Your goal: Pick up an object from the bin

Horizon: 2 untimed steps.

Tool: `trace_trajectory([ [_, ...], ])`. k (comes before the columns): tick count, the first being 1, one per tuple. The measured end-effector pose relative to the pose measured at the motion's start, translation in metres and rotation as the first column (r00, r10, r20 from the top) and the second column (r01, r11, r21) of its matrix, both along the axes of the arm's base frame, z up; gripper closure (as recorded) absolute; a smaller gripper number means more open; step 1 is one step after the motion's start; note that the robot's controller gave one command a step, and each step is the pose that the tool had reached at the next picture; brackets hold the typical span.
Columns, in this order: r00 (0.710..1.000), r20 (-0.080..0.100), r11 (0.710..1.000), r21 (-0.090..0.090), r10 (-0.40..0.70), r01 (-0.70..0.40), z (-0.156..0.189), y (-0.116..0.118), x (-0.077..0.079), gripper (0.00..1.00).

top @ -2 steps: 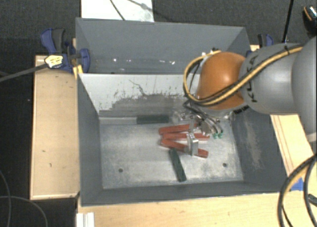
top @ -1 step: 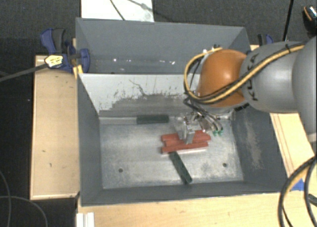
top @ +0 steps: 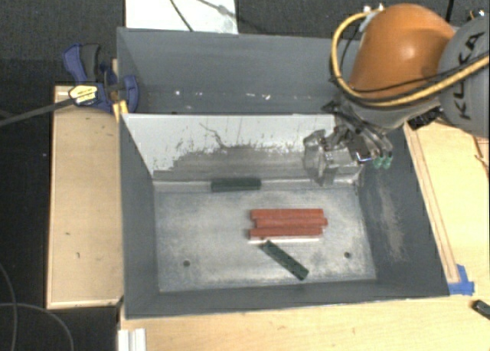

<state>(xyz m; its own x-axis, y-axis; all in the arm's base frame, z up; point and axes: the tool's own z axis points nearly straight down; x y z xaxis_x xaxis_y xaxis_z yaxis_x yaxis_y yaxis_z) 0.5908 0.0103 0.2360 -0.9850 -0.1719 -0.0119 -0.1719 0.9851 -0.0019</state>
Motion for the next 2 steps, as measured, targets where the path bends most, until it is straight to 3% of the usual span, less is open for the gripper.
trace_trajectory([
  [1, 1.0, -0.009, 1.0, 0.001, -0.003, 0.003, -0.005, 0.0, -0.002, 0.0],
  [2, 0.994, -0.021, 0.994, 0.002, 0.105, -0.105, -0.092, 0.0, -0.067, 0.0],
])
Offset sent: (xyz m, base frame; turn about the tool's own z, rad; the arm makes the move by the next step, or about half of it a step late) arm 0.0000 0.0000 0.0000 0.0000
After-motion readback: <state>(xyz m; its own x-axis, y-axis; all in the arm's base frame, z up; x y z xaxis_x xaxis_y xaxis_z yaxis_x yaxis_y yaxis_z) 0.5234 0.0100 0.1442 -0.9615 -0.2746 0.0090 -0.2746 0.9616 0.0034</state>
